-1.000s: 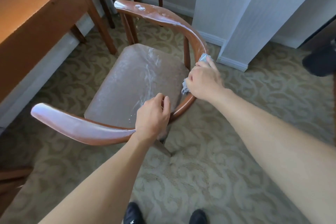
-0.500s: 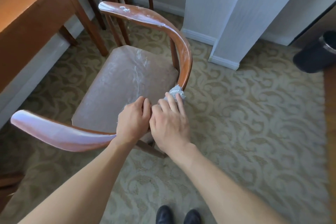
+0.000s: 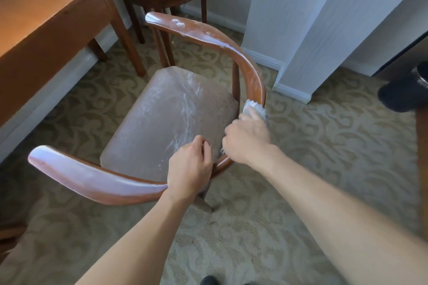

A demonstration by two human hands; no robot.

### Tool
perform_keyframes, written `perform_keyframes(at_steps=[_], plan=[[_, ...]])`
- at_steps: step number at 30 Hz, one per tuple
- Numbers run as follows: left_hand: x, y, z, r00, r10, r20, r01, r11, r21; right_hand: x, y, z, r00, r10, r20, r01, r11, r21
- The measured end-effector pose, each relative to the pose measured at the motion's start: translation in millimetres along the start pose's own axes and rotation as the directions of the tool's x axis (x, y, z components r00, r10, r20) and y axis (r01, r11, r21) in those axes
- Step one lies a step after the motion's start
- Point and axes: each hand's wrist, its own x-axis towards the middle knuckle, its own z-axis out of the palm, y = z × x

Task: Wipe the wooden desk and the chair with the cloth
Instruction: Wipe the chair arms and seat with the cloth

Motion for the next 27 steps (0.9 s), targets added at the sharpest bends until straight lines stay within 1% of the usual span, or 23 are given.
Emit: perform_keyframes(at_steps=[4, 6, 8, 10, 14, 16, 20, 25, 27], plan=[[-1, 0, -2, 0.999, -0.028, 0.021, 0.028, 1.000, 0.000, -42, -32, 2, 0.994, -0.108, -0.023, 0.110, 0.988, 0.105], [-2, 0, -3, 0.999, -0.032, 0.034, 0.032, 0.999, 0.006, -44, -29, 0, 0.993, -0.114, -0.028, 0.117, 0.986, 0.117], [1, -1, -3, 0.999, -0.034, 0.034, 0.033, 0.999, 0.027, -32, -20, -3, 0.995, -0.095, 0.019, 0.091, 0.985, 0.144], [1, -1, -2, 0.999, -0.025, 0.025, 0.023, 0.999, 0.048, -14, -11, -7, 0.991, -0.077, 0.114, 0.060, 0.988, 0.140], [1, -2, -3, 0.999, -0.029, 0.014, 0.029, 0.998, 0.047, 17, 5, -15, 0.959, -0.088, 0.269, 0.088, 0.996, 0.015], [1, -3, -2, 0.999, -0.050, 0.013, 0.049, 0.998, 0.041, 30, 14, -17, 0.945, -0.096, 0.311, 0.114, 0.993, -0.042], [2, 2, -5, 0.994, -0.107, 0.020, 0.106, 0.994, 0.027, 56, 35, -25, 0.937, -0.113, 0.329, 0.149, 0.985, -0.085], [1, 8, -8, 0.978, -0.203, 0.038, 0.203, 0.979, 0.010, 73, 47, -24, 0.922, -0.107, 0.371, 0.199, 0.955, -0.221], [1, 9, -7, 0.973, -0.228, 0.027, 0.228, 0.974, 0.001, 67, 42, -21, 0.910, -0.134, 0.393, 0.254, 0.928, -0.272]])
